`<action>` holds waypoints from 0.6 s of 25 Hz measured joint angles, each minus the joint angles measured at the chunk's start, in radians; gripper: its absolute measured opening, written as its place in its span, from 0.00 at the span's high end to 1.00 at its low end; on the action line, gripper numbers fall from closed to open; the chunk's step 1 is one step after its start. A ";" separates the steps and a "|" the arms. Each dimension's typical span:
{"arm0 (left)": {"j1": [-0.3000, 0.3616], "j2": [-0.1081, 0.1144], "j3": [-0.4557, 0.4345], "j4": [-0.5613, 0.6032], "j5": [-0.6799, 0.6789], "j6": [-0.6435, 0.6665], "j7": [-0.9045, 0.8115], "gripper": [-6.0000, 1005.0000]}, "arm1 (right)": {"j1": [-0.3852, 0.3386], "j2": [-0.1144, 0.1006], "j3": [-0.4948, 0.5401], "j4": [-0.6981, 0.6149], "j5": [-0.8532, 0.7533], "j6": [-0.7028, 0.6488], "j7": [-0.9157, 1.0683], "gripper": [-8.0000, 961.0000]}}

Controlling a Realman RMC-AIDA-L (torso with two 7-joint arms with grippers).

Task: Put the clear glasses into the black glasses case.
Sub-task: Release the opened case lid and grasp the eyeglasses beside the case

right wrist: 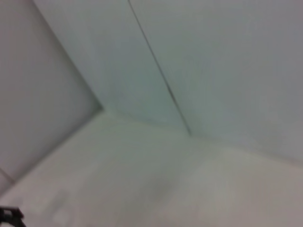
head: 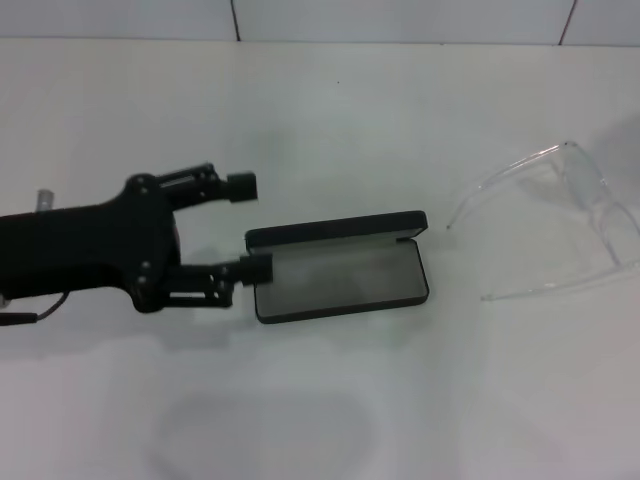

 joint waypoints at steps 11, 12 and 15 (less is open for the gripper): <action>-0.069 -0.004 -0.001 0.105 0.199 -0.011 -0.064 0.13 | 0.139 -0.053 -0.103 0.118 -0.348 -0.039 0.076 0.16; -0.071 -0.005 -0.002 0.106 0.201 -0.011 -0.064 0.13 | 0.148 -0.048 -0.118 0.127 -0.374 -0.041 0.079 0.16; -0.075 -0.006 -0.002 0.106 0.201 -0.019 -0.059 0.13 | 0.164 -0.033 -0.184 0.137 -0.417 -0.041 0.090 0.16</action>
